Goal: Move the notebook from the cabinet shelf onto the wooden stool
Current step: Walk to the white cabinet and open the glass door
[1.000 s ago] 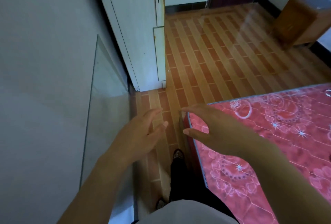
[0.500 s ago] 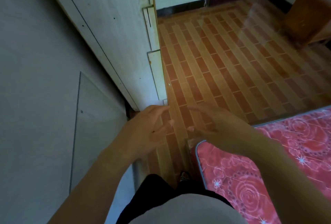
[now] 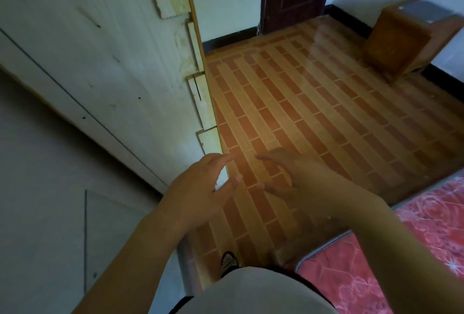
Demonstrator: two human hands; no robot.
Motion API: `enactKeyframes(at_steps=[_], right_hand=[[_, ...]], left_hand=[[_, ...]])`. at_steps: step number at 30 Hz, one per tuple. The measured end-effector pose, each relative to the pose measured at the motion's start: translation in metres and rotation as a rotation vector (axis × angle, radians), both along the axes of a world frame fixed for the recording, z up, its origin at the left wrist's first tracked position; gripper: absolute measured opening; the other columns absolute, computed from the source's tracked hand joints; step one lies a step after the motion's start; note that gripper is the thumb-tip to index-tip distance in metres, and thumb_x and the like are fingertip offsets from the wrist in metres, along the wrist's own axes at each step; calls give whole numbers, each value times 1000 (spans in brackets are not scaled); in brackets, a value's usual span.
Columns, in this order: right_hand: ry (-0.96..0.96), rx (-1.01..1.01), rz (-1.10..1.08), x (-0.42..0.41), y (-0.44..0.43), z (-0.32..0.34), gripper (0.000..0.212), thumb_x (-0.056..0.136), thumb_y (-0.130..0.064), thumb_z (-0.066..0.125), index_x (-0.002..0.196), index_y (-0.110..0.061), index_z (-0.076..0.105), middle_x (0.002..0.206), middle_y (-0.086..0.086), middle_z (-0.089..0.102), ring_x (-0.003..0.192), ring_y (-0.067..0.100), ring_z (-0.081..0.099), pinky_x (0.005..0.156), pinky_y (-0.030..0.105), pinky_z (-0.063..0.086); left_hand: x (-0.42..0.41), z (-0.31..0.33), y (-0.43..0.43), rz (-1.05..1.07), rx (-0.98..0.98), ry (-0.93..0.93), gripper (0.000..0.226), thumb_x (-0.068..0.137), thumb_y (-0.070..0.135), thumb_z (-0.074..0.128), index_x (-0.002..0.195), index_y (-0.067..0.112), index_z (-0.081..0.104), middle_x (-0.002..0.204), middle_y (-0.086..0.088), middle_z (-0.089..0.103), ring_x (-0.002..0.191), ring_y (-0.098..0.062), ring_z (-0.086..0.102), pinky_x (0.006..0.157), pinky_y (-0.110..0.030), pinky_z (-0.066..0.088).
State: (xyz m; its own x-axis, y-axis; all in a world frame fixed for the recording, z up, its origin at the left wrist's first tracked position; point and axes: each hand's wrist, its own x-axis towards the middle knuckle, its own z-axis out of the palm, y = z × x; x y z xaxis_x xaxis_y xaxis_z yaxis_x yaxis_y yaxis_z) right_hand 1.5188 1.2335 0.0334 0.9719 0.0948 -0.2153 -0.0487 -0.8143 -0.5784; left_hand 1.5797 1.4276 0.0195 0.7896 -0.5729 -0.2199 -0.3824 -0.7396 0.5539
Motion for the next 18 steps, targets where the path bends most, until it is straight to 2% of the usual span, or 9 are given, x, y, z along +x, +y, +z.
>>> enactKeyframes(at_steps=[4,7,9,12,16,18], right_hand=[[-29,21,-83,33,-13,-4,56,85,-41,59,135,-38,34,143,-13,37,127,9,40,100,25,35],[7,21,-124,45,-30,-10,57,86,-45,55,137,-38,30,145,-13,35,128,7,36,98,19,29],[40,28,-169,56,-44,-13,58,86,-48,53,138,-38,28,146,-12,33,128,7,35,97,20,30],[52,42,-228,83,-70,-13,58,86,-46,54,138,-38,28,144,-13,35,125,7,39,96,21,34],[18,48,-308,130,-117,-13,59,86,-42,56,138,-36,30,144,-15,35,125,4,37,95,18,31],[-4,39,-328,156,-147,-12,59,86,-44,55,138,-37,29,144,-16,34,126,3,37,96,18,32]], left_hand=[[48,-2,-18,-79,1,13,58,82,60,33,136,37,33,143,12,38,126,-9,40,102,-31,36],[77,-4,-38,-173,-13,40,56,86,57,34,138,35,31,146,13,33,131,-7,34,106,-36,35],[98,-6,-55,-226,-21,55,55,88,57,35,138,35,31,147,14,32,131,-5,33,106,-39,35],[134,-5,-90,-278,-57,61,55,88,58,36,138,36,32,145,15,33,129,-4,35,104,-37,36],[185,-1,-148,-344,-63,41,53,90,53,37,139,35,30,145,16,32,129,-3,32,101,-29,33],[212,0,-184,-370,-58,29,53,90,53,36,139,36,28,146,16,30,130,-3,31,102,-29,34]])
